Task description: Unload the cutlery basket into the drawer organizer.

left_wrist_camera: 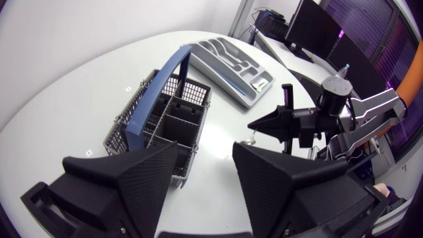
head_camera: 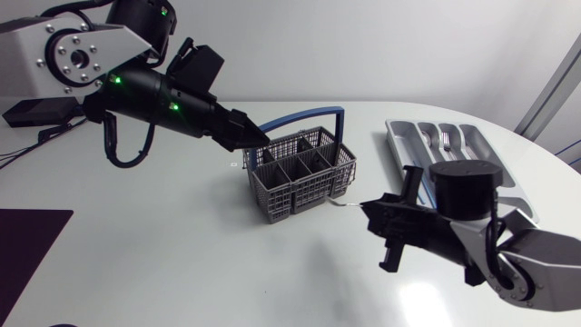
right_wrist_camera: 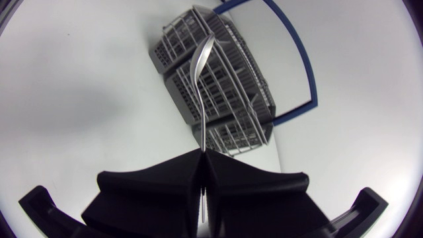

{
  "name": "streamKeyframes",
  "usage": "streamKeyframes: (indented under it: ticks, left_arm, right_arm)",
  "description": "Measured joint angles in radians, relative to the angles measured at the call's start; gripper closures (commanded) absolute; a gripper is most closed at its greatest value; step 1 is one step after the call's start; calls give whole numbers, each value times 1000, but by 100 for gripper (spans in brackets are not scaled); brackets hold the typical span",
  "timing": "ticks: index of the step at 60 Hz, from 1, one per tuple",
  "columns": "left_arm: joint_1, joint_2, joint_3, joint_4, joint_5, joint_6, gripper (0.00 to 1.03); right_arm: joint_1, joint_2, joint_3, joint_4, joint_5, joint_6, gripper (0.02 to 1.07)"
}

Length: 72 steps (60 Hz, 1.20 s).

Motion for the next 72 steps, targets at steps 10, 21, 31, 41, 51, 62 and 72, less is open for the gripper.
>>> streamKeyframes:
  ticks: [10,21,31,41,51,62,72]
  left_arm:
    - [9,-32,-42,16,0,0,43]
    - [20,-46,-60,19,-3,0,43]
    - [25,-63,-72,23,-3,0,43]
    - [25,-69,-93,23,-3,0,43]
    - [27,-72,-109,23,-3,0,43]
    - [30,-83,-110,23,-3,0,43]
    - [30,-85,-110,23,-9,-1,43]
  right_arm:
    - [-245,-10,1,-35,-149,-69,102]
    - [-485,30,31,-42,-291,-190,102]
    - [-684,137,85,-41,-394,-329,102]
    - [-851,244,141,-11,-477,-473,102]
    - [-973,351,209,-8,-533,-613,102]
    - [-1061,440,285,-8,-561,-735,102]
    - [-1117,517,332,-8,-564,-855,102]
